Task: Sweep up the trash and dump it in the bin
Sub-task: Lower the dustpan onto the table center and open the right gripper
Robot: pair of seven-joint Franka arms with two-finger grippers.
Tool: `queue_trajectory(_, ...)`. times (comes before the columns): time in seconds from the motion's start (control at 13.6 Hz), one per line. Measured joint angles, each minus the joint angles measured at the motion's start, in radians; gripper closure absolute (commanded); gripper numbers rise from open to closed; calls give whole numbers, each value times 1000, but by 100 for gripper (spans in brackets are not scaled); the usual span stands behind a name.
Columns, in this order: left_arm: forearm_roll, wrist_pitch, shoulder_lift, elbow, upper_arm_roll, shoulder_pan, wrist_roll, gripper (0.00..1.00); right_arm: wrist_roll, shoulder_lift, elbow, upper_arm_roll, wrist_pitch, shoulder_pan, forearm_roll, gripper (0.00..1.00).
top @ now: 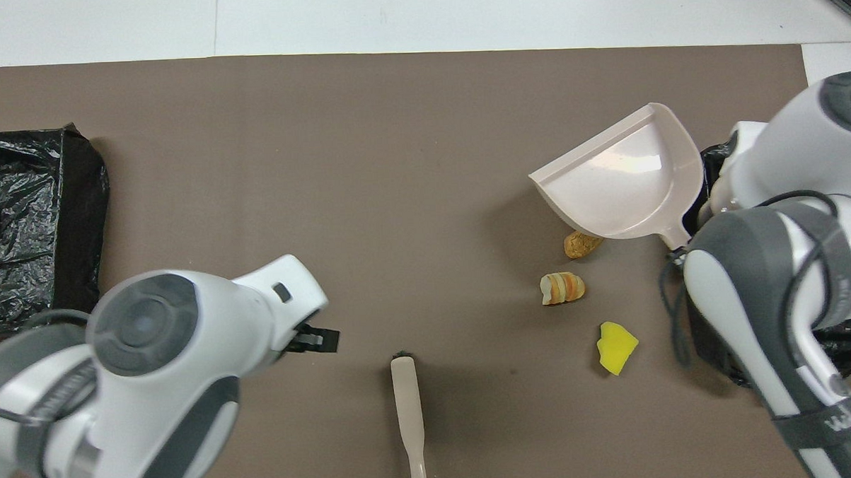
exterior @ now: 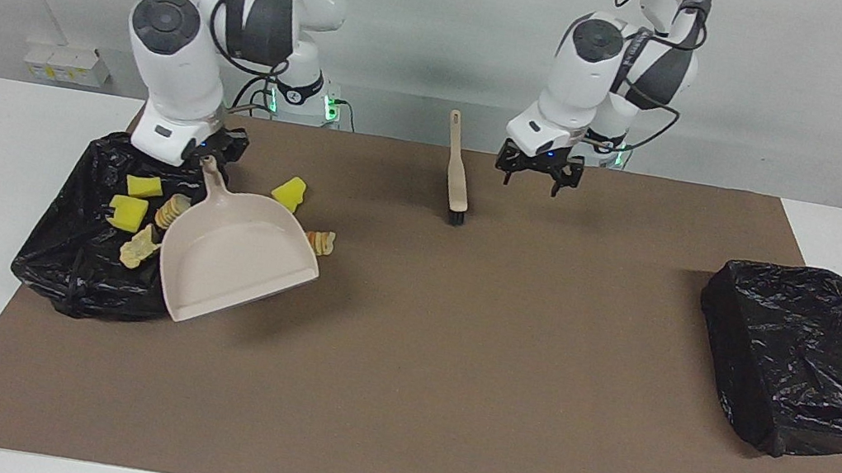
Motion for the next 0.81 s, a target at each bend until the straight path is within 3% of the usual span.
queue_trajectory(0.37, 17, -167, 76, 327, 214, 20, 229, 0, 360, 70, 35, 1, 34, 225, 101, 100)
queue_trajectory(0.81, 53, -339, 162, 571, 228, 104, 342, 0, 704, 309, 252, 1, 50, 424, 150, 100)
